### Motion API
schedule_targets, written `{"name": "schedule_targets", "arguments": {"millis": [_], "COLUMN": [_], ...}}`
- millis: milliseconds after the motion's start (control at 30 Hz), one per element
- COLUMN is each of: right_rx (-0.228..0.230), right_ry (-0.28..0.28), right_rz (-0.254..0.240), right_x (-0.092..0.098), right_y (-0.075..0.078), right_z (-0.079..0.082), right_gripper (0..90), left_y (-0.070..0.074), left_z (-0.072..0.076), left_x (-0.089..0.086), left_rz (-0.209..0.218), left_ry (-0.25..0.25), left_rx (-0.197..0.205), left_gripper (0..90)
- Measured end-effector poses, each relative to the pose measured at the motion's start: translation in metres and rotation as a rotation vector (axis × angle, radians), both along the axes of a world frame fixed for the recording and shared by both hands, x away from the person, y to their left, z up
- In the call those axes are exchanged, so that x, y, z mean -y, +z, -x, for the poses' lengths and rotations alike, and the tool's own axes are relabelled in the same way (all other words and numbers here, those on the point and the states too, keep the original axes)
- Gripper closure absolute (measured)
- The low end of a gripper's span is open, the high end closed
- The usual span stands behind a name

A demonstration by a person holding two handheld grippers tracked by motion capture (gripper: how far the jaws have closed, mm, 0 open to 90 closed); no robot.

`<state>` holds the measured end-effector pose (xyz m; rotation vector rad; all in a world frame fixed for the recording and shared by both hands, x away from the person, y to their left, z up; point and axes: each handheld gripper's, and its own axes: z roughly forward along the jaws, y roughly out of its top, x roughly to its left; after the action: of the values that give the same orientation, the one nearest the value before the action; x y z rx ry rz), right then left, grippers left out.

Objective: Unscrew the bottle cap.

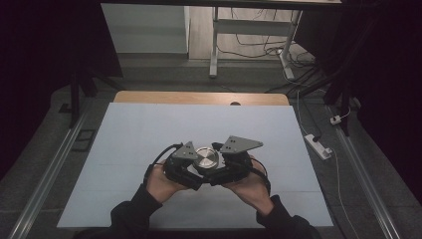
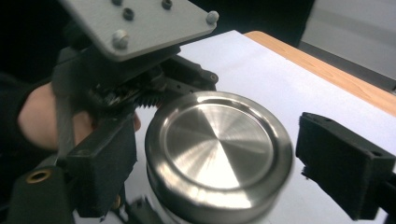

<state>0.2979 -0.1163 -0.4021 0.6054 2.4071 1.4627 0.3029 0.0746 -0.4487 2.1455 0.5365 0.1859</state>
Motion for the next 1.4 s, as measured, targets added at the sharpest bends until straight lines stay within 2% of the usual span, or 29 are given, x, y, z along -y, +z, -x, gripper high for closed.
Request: {"name": "schedule_targets", "arguments": {"millis": [67, 133, 200, 233, 267, 300, 333, 400, 467, 500, 533, 567, 633, 700, 767, 933, 1000, 1167, 1300, 1400], "right_rx": [0.002, 0.010, 0.015, 0.017, 0.010, 0.005, 0.004, -0.003, -0.038, -0.080, -0.118, -0.135, -0.139, -0.122, -0.072, -0.028, -0.016, 0.008, -0.030, -0.040], "right_ry": [-0.022, -0.030, -0.012, 0.009, 0.038, 0.083, 0.142, 0.234, 0.320, 0.337, 0.323, 0.292, 0.238, 0.181, 0.126, 0.039, 0.020, 0.023, 0.054, 0.062], "right_rz": [0.000, -0.002, -0.001, 0.001, -0.001, -0.004, 0.000, -0.010, -0.040, -0.054, -0.058, -0.047, -0.032, -0.011, 0.007, 0.030, 0.033, 0.001, -0.041, -0.066], "right_x": [-0.003, -0.002, -0.001, 0.000, 0.001, 0.003, 0.006, 0.011, 0.019, 0.022, 0.024, 0.024, 0.024, 0.021, 0.016, 0.002, -0.001, 0.001, 0.006, 0.010], "right_y": [-0.003, -0.003, -0.001, -0.001, 0.000, 0.001, 0.002, 0.002, 0.001, 0.001, 0.000, -0.001, 0.001, 0.004, 0.008, 0.004, 0.000, 0.000, 0.002, 0.004], "right_z": [0.001, 0.002, 0.002, 0.002, 0.001, 0.000, -0.003, -0.007, -0.015, -0.019, -0.023, -0.025, -0.023, -0.018, -0.011, 0.000, 0.001, 0.003, -0.001, -0.003], "right_gripper": [18.4, 19.1, 19.3, 19.3, 19.3, 19.3, 19.3, 19.2, 18.8, 17.5, 11.6, 8.0, 7.9, 7.9, 8.2, 12.6, 17.3, 19.0, 19.2, 19.2], "left_y": [0.001, 0.002, 0.002, 0.003, 0.002, 0.002, 0.002, 0.002, 0.002, 0.003, 0.003, 0.003, 0.003, 0.003, 0.002, 0.003, 0.004, 0.004, 0.004, 0.003], "left_z": [0.002, 0.002, 0.001, 0.001, 0.000, 0.000, 0.001, 0.001, 0.003, 0.003, 0.002, 0.002, 0.000, -0.001, -0.001, 0.001, 0.003, 0.002, 0.002, 0.001], "left_x": [0.003, 0.002, 0.001, 0.000, -0.002, -0.002, -0.003, -0.001, 0.002, 0.003, 0.003, 0.003, 0.000, -0.002, -0.003, 0.000, 0.002, 0.000, 0.001, 0.000], "left_rz": [-0.016, -0.015, -0.008, 0.009, 0.022, 0.022, 0.038, 0.055, 0.062, 0.053, 0.047, 0.046, 0.041, 0.026, 0.019, 0.016, 0.012, 0.012, 0.010, 0.000], "left_ry": [0.000, -0.012, -0.021, -0.063, -0.092, -0.092, -0.151, -0.196, -0.199, -0.190, -0.180, -0.163, -0.129, -0.095, -0.066, -0.065, -0.061, -0.073, -0.084, -0.086], "left_rx": [0.012, 0.014, 0.009, -0.009, -0.014, -0.014, -0.022, -0.031, -0.034, -0.034, -0.033, -0.034, -0.032, -0.026, -0.021, -0.017, -0.015, -0.014, -0.010, -0.011], "left_gripper": [15.4, 15.4, 15.4, 15.4, 15.4, 15.4, 15.4, 15.4, 15.4, 15.4, 15.4, 15.4, 15.4, 15.4, 15.4, 15.4, 15.4, 15.4, 15.4, 15.4]}}
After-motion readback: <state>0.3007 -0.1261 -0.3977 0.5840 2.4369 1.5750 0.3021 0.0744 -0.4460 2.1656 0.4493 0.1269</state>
